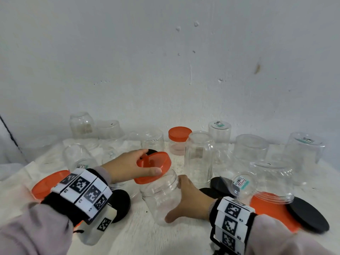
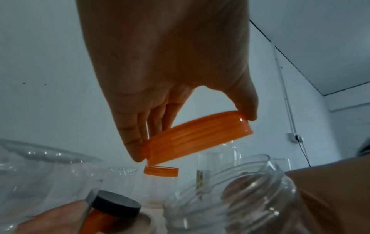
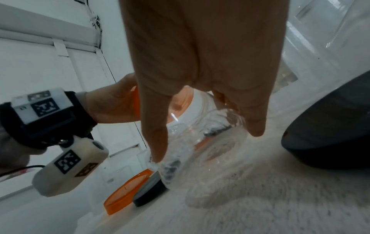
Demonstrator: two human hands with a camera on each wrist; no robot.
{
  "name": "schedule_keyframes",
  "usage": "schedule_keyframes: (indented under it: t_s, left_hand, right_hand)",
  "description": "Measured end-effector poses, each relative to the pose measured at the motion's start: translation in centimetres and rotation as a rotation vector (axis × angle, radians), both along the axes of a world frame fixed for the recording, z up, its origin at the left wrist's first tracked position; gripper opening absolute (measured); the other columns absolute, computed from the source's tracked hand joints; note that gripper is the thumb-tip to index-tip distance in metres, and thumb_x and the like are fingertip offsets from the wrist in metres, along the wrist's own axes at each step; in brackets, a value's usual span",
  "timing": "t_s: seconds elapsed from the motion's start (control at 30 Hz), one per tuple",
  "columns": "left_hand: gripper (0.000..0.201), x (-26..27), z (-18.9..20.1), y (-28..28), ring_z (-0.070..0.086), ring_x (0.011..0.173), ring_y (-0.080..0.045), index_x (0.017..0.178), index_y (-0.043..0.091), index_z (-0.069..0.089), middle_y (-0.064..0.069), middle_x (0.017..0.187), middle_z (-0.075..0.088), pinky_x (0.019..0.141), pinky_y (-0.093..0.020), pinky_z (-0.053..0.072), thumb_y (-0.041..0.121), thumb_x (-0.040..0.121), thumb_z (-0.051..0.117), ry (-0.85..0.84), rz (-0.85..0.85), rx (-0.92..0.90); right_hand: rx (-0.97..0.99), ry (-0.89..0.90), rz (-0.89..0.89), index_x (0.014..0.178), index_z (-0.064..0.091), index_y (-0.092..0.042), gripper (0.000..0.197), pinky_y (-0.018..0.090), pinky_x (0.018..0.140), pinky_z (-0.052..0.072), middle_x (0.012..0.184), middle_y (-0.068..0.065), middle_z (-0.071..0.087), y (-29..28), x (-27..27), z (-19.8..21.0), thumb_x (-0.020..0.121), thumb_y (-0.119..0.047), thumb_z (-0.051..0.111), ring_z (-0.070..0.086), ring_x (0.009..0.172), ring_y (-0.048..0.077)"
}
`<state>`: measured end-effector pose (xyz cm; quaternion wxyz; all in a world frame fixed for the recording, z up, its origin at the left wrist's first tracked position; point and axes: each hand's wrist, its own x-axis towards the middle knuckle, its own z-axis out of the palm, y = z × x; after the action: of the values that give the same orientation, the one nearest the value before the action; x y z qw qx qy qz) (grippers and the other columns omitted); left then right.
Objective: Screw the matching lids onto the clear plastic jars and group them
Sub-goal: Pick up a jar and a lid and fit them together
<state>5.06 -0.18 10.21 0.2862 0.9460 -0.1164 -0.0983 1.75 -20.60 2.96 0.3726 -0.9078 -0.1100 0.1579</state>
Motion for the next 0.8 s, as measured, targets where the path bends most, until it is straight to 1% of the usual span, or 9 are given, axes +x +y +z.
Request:
schedule_keyframes:
  t_s: [0.07,0.13,0.2,0.3,0.37,0.57,0.67,0.73,0.8]
  left_hand:
    - [0.118,-0.2,-0.4,-0.1,0.043,0.128,-0.009,0.149,0.025,0.025,0.008,0.147,0.039,0.103,-0.023,0.037,0.082,0.053,0.063,0.002,-0.014,0.049]
    - [0.122,-0.4,-0.9,-0.5,0.033,0.136,-0.011,0.151,0.022,0.02,0.006,0.153,0.03,0.109,-0.026,0.029,0.082,0.053,0.06,-0.013,-0.036,0.106]
    - [0.12,-0.6,-1.4,-1.0,0.024,0.141,-0.012,0.152,0.021,0.016,0.005,0.155,0.022,0.111,-0.026,0.024,0.08,0.06,0.063,-0.013,-0.068,0.167]
    - [0.111,-0.8,-2.3,-1.7,0.014,0.143,-0.012,0.153,0.021,0.01,0.007,0.157,0.016,0.11,-0.025,0.018,0.069,0.069,0.065,-0.005,-0.107,0.215]
    - [0.112,-0.8,-2.8,-2.1,0.014,0.143,-0.011,0.153,0.02,0.009,0.008,0.157,0.013,0.112,-0.026,0.018,0.068,0.07,0.067,-0.009,-0.123,0.216]
    - [0.115,-0.6,-3.8,-2.5,0.017,0.143,-0.011,0.153,0.02,0.005,0.007,0.157,0.012,0.116,-0.029,0.021,0.066,0.069,0.069,-0.015,-0.149,0.19]
    - [0.121,-0.6,-4.4,-2.2,0.017,0.142,-0.009,0.153,0.021,0.002,0.008,0.157,0.011,0.112,-0.022,0.018,0.065,0.065,0.073,-0.004,-0.135,0.095]
    - [0.133,-0.7,-4.9,-1.5,0.017,0.142,-0.008,0.153,0.022,-0.004,0.008,0.157,0.011,0.111,-0.021,0.018,0.065,0.057,0.077,0.037,-0.107,-0.02]
    - [0.141,-0.8,-5.5,-0.7,0.022,0.139,-0.008,0.151,0.025,-0.01,0.009,0.154,0.015,0.112,-0.023,0.022,0.061,0.052,0.083,0.1,-0.071,-0.141]
  right_hand:
    - [0.031,0.014,-0.007,0.135,0.022,-0.018,0.1,0.026,0.095,0.043,0.128,-0.004,0.039,0.0,0.3,-0.3,0.061,-0.029,0.089,0.044,0.116,0.013]
    - [0.04,0.033,-0.008,0.134,0.021,-0.017,0.101,0.031,0.099,0.045,0.127,-0.004,0.043,0.0,0.5,-0.6,0.061,-0.027,0.089,0.047,0.116,0.014]
    - [0.012,0.044,-0.01,0.134,0.022,-0.017,0.099,0.034,0.098,0.046,0.125,-0.002,0.047,0.0,0.8,-0.9,0.061,-0.028,0.089,0.049,0.115,0.016]
    - [-0.03,0.054,-0.012,0.135,0.026,-0.017,0.095,0.028,0.091,0.044,0.127,-0.002,0.048,-0.3,1.1,-1.1,0.063,-0.03,0.087,0.049,0.11,0.014]
    - [-0.03,0.066,-0.02,0.136,0.028,-0.019,0.093,0.024,0.086,0.041,0.126,-0.004,0.049,-0.4,1.2,-1.2,0.064,-0.033,0.086,0.049,0.106,0.013]
    - [-0.042,0.076,-0.007,0.138,0.027,-0.02,0.093,0.023,0.082,0.038,0.114,-0.01,0.046,-0.5,1.5,-1.3,0.067,-0.036,0.084,0.047,0.102,0.011]
    - [-0.011,0.113,0.0,0.142,0.023,-0.022,0.099,0.025,0.088,0.037,0.12,-0.009,0.044,-0.8,1.7,-0.6,0.066,-0.031,0.085,0.044,0.108,0.012]
    - [0.01,0.127,0.017,0.145,0.018,-0.024,0.106,0.026,0.095,0.036,0.134,-0.007,0.04,-1.2,2.0,0.5,0.065,-0.027,0.087,0.042,0.116,0.014]
    - [0.017,0.116,0.061,0.148,0.014,-0.029,0.111,0.028,0.101,0.031,0.149,-0.006,0.029,-1.5,2.4,2.0,0.065,-0.026,0.087,0.034,0.129,0.016]
